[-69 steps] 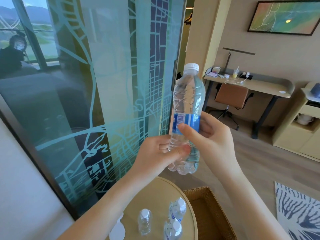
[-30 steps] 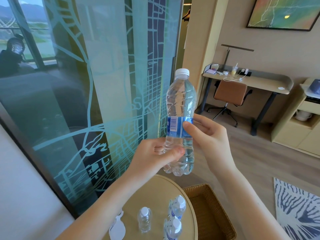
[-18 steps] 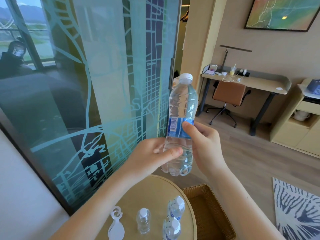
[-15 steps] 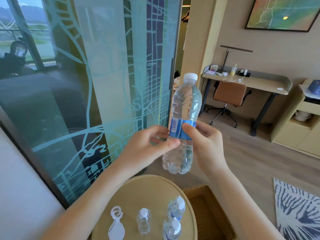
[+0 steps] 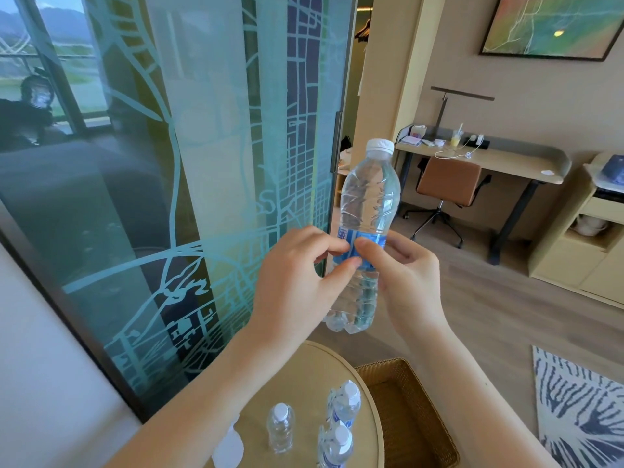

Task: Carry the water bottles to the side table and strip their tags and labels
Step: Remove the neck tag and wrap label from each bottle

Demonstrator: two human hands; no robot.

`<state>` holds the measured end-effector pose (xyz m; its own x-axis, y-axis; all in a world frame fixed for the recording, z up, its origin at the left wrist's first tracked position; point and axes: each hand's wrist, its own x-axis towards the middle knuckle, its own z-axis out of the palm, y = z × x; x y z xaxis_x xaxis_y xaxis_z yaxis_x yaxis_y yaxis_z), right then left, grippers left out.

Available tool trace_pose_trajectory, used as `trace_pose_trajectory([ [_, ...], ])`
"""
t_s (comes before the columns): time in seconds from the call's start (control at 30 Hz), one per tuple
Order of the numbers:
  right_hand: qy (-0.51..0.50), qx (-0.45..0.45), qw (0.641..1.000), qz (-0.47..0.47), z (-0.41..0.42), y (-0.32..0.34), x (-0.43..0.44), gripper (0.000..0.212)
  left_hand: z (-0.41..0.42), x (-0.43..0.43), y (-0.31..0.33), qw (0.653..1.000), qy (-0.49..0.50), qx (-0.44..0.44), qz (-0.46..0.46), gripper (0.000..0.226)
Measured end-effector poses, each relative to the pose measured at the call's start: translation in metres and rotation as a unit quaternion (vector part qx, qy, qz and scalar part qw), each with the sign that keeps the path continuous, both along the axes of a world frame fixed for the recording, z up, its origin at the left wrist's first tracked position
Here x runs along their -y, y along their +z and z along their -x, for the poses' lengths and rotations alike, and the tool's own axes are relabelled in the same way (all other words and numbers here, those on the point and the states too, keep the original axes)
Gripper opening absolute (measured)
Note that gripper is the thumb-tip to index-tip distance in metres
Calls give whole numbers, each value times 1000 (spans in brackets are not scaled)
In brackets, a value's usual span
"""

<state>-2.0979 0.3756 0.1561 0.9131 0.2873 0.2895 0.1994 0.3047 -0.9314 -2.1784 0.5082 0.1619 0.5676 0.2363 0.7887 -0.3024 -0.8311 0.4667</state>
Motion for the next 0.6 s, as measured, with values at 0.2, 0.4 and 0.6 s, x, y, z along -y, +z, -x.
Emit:
trace_pose_trajectory([
  [0.2,-3,-7,1000,-8,-1,-2,-1,18,-3,5,-6,1000,23,22,-1,3],
  [0.4,24,-28,999,-9,-4,-3,-1,19,-6,8,-9,992,-19,-12,127,3],
  [0.6,81,-71,994,-7,-9,7,-3,62,-6,11,-15,973,-55,-41,221,4],
])
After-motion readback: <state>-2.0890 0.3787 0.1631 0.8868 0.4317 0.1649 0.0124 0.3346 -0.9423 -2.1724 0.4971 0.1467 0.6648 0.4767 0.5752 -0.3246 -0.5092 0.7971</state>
